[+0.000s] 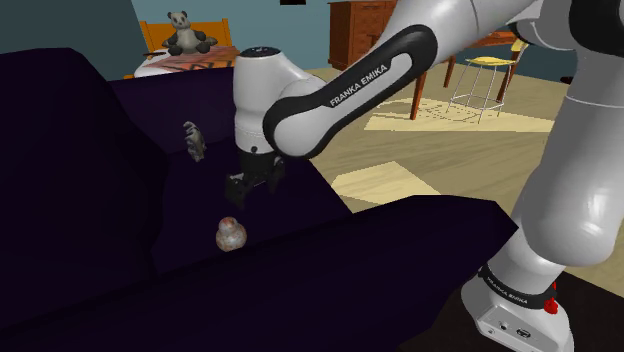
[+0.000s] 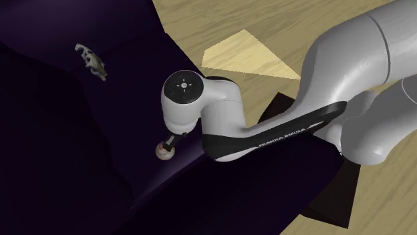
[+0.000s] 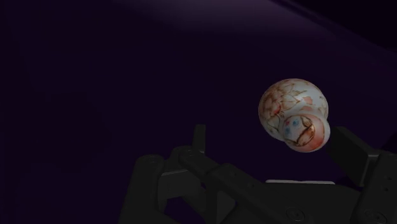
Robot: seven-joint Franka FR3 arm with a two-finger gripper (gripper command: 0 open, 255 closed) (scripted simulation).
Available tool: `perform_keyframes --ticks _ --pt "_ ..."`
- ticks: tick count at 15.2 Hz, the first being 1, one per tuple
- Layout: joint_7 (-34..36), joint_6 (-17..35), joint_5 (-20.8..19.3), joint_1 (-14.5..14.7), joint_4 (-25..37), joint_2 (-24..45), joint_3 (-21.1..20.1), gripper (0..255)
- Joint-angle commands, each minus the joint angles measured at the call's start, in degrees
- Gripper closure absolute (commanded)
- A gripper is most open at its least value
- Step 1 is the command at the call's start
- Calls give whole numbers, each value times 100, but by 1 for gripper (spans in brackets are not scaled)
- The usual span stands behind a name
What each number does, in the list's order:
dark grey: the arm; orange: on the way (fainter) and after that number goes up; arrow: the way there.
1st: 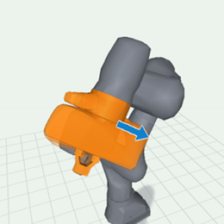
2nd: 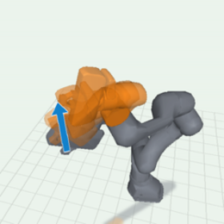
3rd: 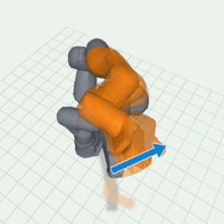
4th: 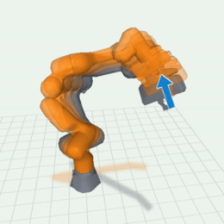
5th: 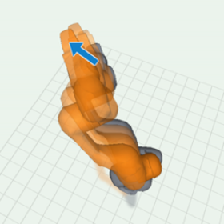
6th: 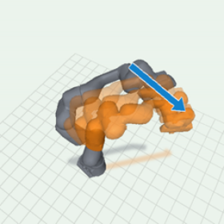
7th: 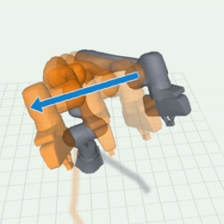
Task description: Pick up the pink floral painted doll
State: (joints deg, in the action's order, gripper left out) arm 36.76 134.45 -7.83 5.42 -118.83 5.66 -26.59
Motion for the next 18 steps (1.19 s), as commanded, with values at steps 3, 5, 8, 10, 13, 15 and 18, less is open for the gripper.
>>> perform_keyframes --ticks 3,5,8,10,13,15,18 --pt "611 57 -625 303 772 879 9 0" --pt "855 32 -896 509 1224 1325 74 0" --pt "950 145 -1009 588 1274 1499 132 0" --pt "1001 265 -1074 610 1224 1578 165 0" --pt "1080 442 -1177 646 1159 1703 219 0" --pt "1095 475 -1197 654 1147 1727 230 0" --pt "1097 481 -1195 653 1132 1718 228 255"
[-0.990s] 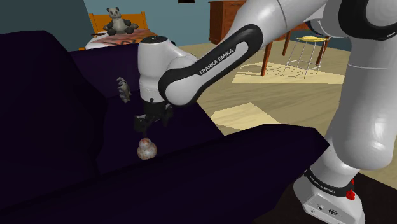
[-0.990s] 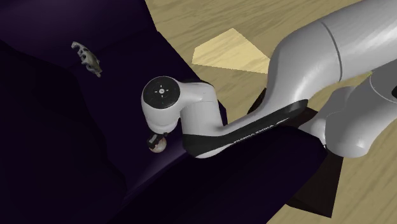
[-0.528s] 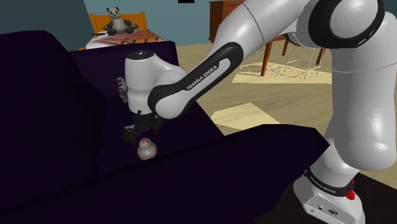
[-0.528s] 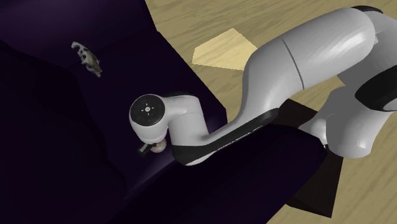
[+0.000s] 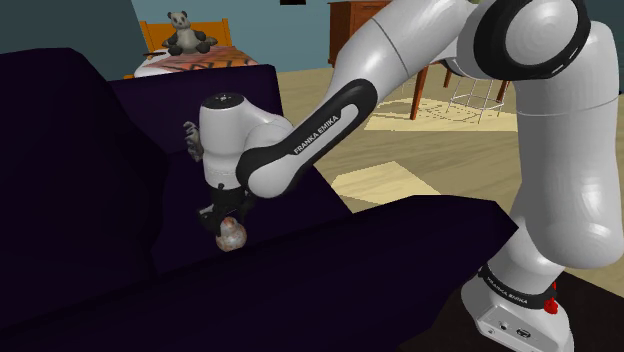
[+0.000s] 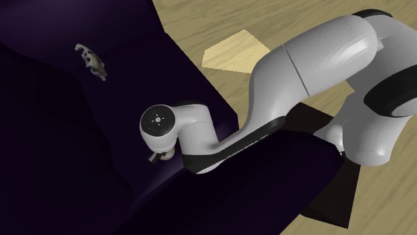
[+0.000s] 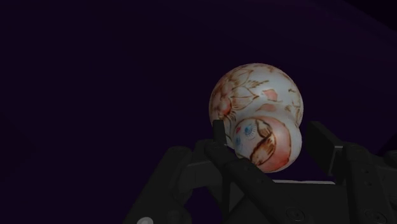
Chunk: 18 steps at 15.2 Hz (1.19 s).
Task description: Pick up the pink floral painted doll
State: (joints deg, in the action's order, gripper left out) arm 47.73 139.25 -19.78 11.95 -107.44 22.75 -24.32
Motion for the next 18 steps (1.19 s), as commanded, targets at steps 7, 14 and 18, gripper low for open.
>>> perform_keyframes --ticks 7,14,18 --pt "-2 -4 -2 1 9 18 3 255" --pt "-183 -421 231 -79 174 -265 -117 255" --pt "-276 -669 351 -114 298 -407 -171 255"
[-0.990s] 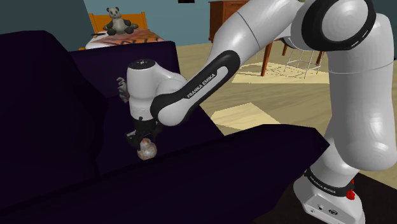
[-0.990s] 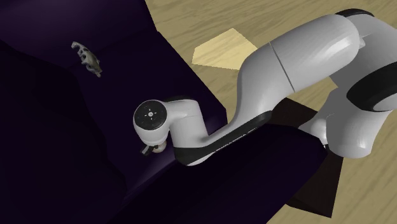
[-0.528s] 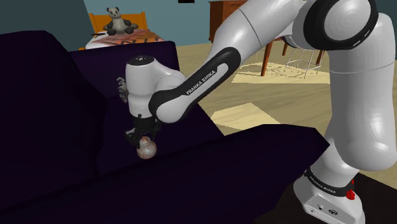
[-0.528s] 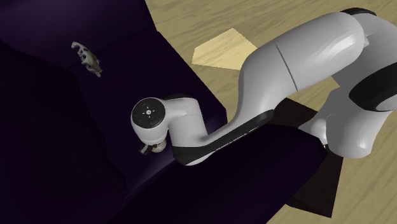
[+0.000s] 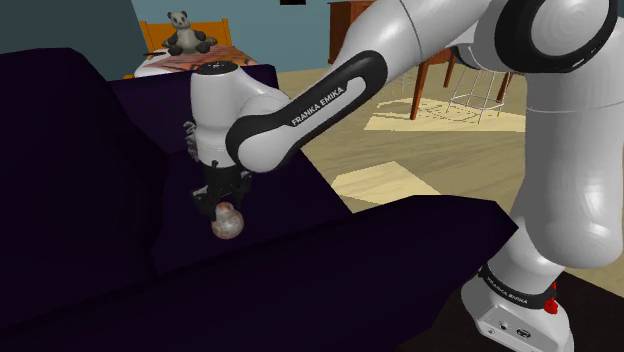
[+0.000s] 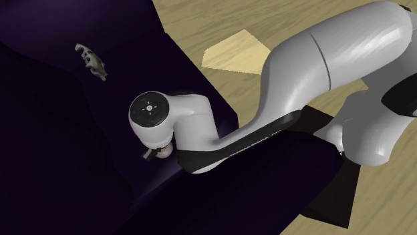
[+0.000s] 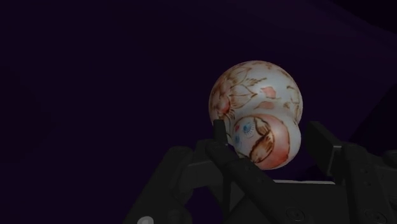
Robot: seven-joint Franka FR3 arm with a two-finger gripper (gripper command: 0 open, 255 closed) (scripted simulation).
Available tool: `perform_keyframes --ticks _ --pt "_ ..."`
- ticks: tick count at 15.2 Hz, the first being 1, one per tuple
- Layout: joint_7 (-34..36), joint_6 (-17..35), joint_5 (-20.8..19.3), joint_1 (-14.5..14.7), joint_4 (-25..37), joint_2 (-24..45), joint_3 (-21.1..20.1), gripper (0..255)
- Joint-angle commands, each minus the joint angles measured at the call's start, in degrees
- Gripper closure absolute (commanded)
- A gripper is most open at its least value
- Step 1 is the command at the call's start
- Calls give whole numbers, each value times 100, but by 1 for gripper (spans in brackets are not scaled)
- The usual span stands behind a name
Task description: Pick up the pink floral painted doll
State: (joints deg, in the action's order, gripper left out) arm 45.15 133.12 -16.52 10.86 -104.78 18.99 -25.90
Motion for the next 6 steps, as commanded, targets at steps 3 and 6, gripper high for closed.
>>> perform_keyframes --ticks 3,6 --pt "-83 -248 108 -26 140 -127 -46 255" --pt "-107 -322 138 -33 184 -162 -58 255"
